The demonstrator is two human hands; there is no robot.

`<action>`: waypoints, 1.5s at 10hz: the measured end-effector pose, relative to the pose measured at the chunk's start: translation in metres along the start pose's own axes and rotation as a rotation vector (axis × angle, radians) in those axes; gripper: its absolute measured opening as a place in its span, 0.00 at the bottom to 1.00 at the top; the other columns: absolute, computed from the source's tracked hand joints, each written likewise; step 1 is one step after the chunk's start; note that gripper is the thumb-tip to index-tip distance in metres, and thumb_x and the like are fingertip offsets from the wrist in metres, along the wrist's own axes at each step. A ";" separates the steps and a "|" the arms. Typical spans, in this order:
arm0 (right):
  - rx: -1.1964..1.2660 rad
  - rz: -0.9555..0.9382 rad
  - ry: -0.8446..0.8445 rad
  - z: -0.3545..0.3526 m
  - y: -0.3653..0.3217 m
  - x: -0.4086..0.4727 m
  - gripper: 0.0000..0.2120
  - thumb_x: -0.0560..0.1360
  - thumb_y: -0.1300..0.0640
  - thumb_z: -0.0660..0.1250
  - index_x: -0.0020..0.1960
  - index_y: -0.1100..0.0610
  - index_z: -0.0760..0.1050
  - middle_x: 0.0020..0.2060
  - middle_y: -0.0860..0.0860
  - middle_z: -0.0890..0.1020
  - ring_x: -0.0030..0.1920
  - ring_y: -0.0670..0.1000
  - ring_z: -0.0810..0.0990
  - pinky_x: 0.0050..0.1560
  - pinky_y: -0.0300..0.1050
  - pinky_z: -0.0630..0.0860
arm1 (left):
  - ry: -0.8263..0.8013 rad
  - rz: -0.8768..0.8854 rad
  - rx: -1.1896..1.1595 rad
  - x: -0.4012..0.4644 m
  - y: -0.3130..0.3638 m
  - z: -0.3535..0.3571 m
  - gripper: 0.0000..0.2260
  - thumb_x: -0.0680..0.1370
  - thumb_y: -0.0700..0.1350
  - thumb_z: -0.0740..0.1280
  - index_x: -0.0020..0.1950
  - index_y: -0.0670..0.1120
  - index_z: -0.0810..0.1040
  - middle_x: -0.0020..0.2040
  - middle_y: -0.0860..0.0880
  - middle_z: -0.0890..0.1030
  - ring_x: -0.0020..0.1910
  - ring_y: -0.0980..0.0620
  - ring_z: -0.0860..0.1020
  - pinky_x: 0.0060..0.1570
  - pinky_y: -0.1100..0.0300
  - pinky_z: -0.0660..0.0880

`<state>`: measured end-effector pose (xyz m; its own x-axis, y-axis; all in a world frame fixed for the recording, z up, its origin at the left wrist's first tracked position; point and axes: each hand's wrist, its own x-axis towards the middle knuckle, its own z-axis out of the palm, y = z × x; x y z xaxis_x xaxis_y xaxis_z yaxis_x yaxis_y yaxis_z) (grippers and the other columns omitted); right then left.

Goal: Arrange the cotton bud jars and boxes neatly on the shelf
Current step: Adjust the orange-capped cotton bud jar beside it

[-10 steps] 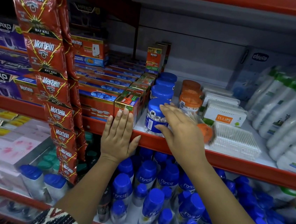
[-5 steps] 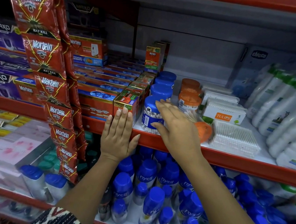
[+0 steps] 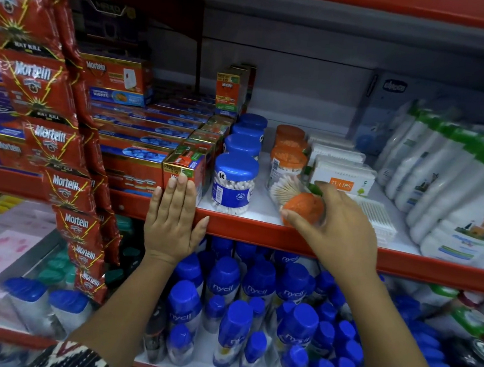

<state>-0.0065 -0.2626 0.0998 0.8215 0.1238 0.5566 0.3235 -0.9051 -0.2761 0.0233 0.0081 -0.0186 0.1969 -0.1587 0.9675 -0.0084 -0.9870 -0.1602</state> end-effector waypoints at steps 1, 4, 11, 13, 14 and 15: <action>-0.021 0.022 0.009 0.004 0.001 -0.002 0.33 0.67 0.29 0.63 0.61 0.52 0.71 0.49 0.50 0.82 0.50 0.52 0.79 0.37 0.43 0.71 | -0.013 -0.003 0.004 0.002 0.002 -0.001 0.29 0.83 0.54 0.47 0.79 0.41 0.45 0.80 0.46 0.43 0.79 0.49 0.46 0.77 0.52 0.45; 0.031 0.046 0.081 0.006 -0.010 -0.001 0.31 0.61 0.37 0.69 0.56 0.55 0.71 0.46 0.52 0.80 0.47 0.54 0.77 0.42 0.48 0.74 | -0.025 -0.012 -0.008 0.002 0.003 -0.003 0.29 0.83 0.54 0.47 0.79 0.41 0.45 0.80 0.46 0.43 0.79 0.49 0.46 0.77 0.52 0.45; 0.196 -0.012 -0.236 -0.021 -0.016 0.043 0.18 0.72 0.43 0.66 0.55 0.54 0.79 0.41 0.52 0.84 0.41 0.50 0.80 0.41 0.45 0.76 | -0.022 -0.007 -0.003 0.002 0.002 -0.003 0.29 0.83 0.55 0.47 0.79 0.41 0.45 0.80 0.46 0.44 0.79 0.49 0.46 0.77 0.52 0.45; 0.124 -0.089 -0.164 -0.009 -0.005 0.037 0.34 0.71 0.34 0.58 0.68 0.54 0.72 0.70 0.54 0.72 0.63 0.54 0.75 0.56 0.49 0.75 | -0.016 -0.005 0.000 0.002 0.002 -0.002 0.29 0.83 0.55 0.47 0.79 0.41 0.45 0.80 0.46 0.44 0.79 0.49 0.46 0.77 0.52 0.46; 0.136 -0.121 0.017 -0.006 -0.007 0.025 0.29 0.72 0.38 0.65 0.66 0.54 0.74 0.68 0.54 0.73 0.64 0.54 0.74 0.57 0.50 0.75 | -0.019 -0.007 0.002 0.001 0.002 -0.002 0.29 0.83 0.55 0.47 0.79 0.41 0.45 0.80 0.46 0.44 0.79 0.49 0.46 0.77 0.52 0.46; 0.109 -0.181 0.105 0.003 -0.010 0.011 0.22 0.74 0.45 0.69 0.63 0.56 0.76 0.62 0.54 0.78 0.62 0.54 0.76 0.55 0.48 0.76 | -0.021 -0.006 0.000 0.002 0.002 -0.002 0.29 0.83 0.55 0.47 0.79 0.41 0.45 0.80 0.46 0.44 0.79 0.49 0.46 0.77 0.52 0.45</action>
<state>0.0008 -0.2507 0.1066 0.6937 0.2319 0.6819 0.5149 -0.8217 -0.2443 0.0221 0.0062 -0.0168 0.2175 -0.1522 0.9641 -0.0074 -0.9880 -0.1543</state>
